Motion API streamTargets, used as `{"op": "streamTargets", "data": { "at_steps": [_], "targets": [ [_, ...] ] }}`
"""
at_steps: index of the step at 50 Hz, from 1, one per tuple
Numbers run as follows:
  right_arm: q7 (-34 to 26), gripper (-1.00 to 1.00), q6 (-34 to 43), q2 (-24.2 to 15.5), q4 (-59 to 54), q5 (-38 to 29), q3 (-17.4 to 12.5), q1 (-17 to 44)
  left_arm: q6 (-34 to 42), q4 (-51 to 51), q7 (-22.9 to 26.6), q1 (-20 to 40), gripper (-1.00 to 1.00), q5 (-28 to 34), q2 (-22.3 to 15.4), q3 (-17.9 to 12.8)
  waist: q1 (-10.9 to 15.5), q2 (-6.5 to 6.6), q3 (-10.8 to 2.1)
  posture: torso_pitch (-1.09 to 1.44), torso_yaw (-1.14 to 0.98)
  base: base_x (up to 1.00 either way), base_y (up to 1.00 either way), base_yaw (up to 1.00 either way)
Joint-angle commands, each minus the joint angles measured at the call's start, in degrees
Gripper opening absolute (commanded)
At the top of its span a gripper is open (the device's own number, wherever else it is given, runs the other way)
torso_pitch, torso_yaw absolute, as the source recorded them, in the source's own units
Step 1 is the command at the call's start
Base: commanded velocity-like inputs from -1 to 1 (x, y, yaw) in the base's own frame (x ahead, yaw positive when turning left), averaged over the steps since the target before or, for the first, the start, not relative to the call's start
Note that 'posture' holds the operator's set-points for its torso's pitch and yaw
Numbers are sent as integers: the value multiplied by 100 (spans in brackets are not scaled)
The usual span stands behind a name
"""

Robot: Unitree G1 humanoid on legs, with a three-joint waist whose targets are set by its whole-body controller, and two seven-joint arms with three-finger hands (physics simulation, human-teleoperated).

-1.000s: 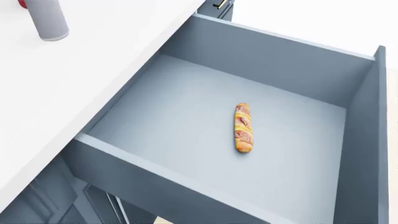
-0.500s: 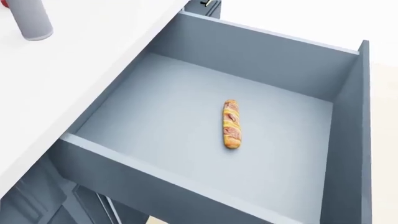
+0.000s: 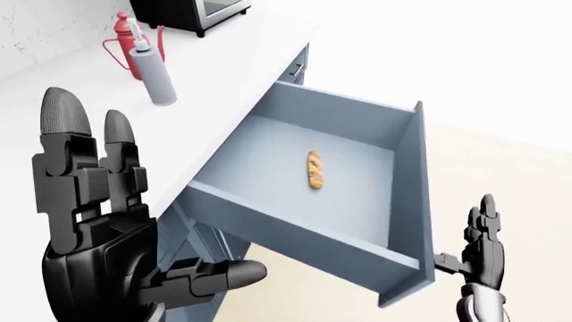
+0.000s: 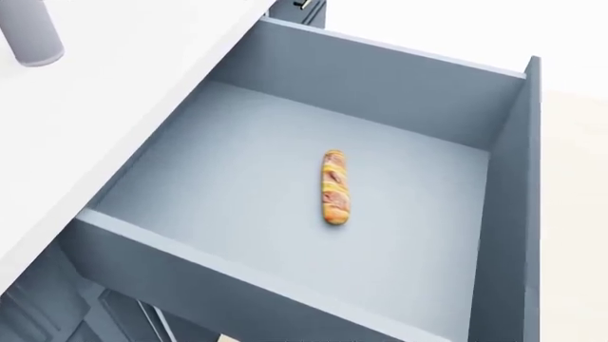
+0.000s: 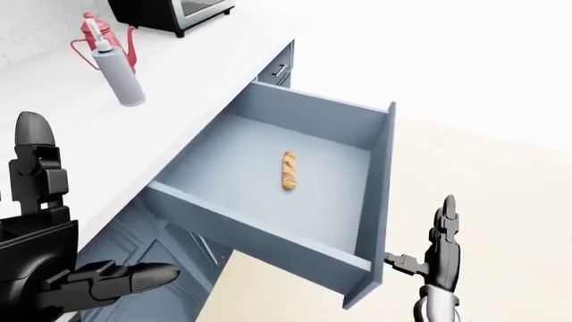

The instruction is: Close the right drawer.

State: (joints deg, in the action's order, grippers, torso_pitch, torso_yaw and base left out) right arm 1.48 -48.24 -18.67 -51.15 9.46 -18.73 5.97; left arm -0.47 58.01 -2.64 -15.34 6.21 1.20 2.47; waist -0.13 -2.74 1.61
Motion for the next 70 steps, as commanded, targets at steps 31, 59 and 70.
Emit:
{"op": "streamTargets", "data": {
  "at_steps": [31,59,70],
  "targets": [
    [-19,100,207,99,325,-865,439,601,-138,197,-30,55,100,-50,-35,-33,58,-33,-101,0,0,0,0,0],
    [31,100,629,171,253,-1556,812,1254,-138,197,-1,44,100,-7,1,19,59,-26,-132,0,0,0,0,0],
    [16,100,729,206,240,-1767,910,1415,-147,197,-13,43,100,-14,-7,13,73,-11,-149,0,0,0,0,0]
  ]
}}
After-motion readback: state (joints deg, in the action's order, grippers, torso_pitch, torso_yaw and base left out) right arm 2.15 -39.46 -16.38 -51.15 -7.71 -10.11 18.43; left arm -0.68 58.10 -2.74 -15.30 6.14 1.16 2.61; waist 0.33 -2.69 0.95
